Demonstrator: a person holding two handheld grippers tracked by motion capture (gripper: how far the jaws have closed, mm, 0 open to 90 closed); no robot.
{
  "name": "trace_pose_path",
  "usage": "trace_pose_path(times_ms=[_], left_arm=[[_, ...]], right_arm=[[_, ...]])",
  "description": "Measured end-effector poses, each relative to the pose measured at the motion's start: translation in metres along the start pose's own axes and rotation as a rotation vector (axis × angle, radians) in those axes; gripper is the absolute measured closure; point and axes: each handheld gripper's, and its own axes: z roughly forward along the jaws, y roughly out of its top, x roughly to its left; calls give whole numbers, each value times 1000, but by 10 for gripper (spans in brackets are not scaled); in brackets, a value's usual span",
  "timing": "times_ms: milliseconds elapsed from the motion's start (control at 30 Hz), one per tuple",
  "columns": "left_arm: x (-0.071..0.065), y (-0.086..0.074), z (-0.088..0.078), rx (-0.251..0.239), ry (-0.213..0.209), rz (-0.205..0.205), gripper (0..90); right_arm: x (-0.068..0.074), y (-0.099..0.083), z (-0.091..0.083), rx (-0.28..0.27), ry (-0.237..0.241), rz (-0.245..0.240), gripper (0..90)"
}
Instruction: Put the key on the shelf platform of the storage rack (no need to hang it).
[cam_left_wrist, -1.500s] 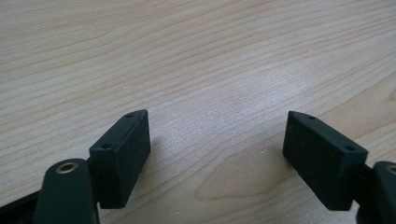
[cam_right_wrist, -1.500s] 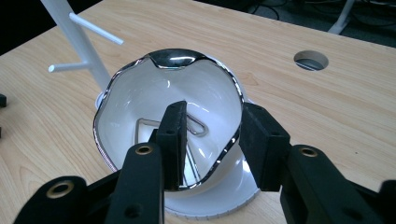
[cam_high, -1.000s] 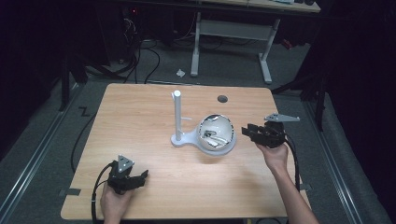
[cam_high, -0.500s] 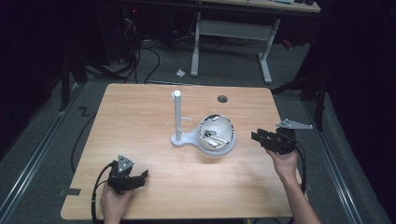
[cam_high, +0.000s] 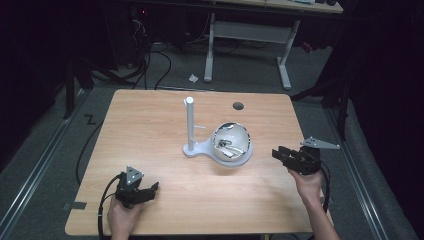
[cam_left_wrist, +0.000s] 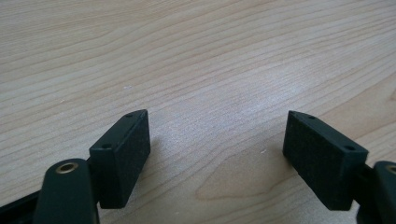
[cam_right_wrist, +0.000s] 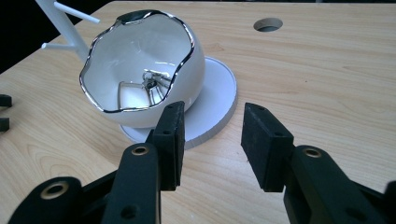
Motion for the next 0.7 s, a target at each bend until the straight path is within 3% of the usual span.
trace_pose_path(times_ms=[367, 700], left_arm=[[0, 0, 0, 0, 0, 0, 236], [0, 0, 0, -1, 0, -1, 236]], right_arm=[[7, -10, -2, -2, 10, -14, 597], [16, -21, 3, 38, 26, -33, 600]])
